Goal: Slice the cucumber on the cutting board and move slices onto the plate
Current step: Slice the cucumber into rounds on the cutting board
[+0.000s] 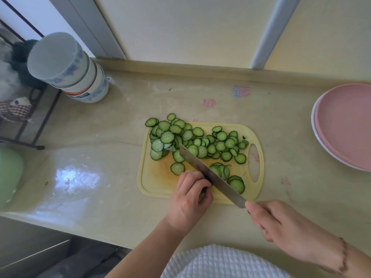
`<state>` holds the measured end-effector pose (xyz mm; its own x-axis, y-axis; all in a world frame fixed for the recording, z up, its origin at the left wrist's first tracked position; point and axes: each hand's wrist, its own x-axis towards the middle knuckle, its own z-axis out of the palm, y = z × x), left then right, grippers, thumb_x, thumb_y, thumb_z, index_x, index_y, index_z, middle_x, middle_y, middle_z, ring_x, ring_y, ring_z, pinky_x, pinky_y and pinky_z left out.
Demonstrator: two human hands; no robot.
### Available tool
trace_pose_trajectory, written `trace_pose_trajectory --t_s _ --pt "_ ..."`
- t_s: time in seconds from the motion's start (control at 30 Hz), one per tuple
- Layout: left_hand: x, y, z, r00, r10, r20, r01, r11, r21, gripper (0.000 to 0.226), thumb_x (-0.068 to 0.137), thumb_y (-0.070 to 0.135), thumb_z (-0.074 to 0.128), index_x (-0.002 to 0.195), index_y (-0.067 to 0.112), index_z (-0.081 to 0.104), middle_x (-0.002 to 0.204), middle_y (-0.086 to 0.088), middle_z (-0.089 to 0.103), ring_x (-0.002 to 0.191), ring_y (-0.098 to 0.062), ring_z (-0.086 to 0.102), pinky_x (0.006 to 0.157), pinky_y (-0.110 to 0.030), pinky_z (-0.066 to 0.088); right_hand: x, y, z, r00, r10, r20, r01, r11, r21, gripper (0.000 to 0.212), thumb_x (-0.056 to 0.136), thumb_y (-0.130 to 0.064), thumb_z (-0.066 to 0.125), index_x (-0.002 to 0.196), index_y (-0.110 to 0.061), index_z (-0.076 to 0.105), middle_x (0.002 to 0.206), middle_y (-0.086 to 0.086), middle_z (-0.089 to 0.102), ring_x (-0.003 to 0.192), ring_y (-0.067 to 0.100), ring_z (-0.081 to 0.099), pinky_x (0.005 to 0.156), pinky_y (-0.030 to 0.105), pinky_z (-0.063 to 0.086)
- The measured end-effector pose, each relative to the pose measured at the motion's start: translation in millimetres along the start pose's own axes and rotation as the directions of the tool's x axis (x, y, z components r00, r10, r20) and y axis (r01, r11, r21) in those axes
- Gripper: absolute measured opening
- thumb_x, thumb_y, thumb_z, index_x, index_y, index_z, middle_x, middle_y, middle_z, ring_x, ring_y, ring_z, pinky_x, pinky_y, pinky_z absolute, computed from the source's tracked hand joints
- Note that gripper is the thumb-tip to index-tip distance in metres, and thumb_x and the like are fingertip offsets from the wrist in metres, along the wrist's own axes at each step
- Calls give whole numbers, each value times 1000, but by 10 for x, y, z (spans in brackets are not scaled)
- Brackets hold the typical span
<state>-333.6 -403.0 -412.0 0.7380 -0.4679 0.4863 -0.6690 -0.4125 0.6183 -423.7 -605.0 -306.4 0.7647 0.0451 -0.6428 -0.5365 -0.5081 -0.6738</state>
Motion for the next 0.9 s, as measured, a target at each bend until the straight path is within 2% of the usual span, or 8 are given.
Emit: trace_pose_trajectory --t_s 0.13,0.37,0.57,0.73,0.9 --pt "-1 -2 -4 1000 2 -6 -2 1000 -9 10 82 -5 73 86 2 68 99 -4 57 89 -24 59 85 -27 50 -32 -1 -35 1000 -6 -6 6 1000 18 76 77 -82 30 66 -7 35 52 -5 32 48 9 30 49 24 28" --pt "0 0 -16 1000 -3 -7 3 1000 -3 7 82 -5 73 84 1 69 99 -1 54 89 -22 57 84 -25 50 -62 -3 -44 1000 1 2 -1 1000 10 79 75 -85 30 67 -6 36 53 -4 32 50 11 30 50 29 28" --pt "9 0 -7 1000 13 -9 -13 1000 0 7 84 -5 72 85 1 69 98 -2 54 90 -23 57 87 -23 48 -44 -52 16 1000 9 -6 -10 999 -43 71 84 -71 27 68 -3 36 57 -3 31 52 11 30 53 30 31" --pt "-15 -1 -7 1000 -11 6 11 1000 12 6 82 -6 74 84 -1 71 92 -9 60 88 -24 58 88 -24 48 107 23 155 999 27 -33 -30 994 -107 63 84 -74 24 63 -17 39 54 -3 38 49 10 35 53 35 38" --pt "-35 -5 -16 1000 -22 10 22 1000 7 7 81 -7 72 84 -2 70 91 -11 61 87 -27 58 88 -27 49 82 -7 124 999 32 -19 -33 998 -55 59 84 -71 28 63 -17 36 53 -4 31 49 12 28 51 31 30"
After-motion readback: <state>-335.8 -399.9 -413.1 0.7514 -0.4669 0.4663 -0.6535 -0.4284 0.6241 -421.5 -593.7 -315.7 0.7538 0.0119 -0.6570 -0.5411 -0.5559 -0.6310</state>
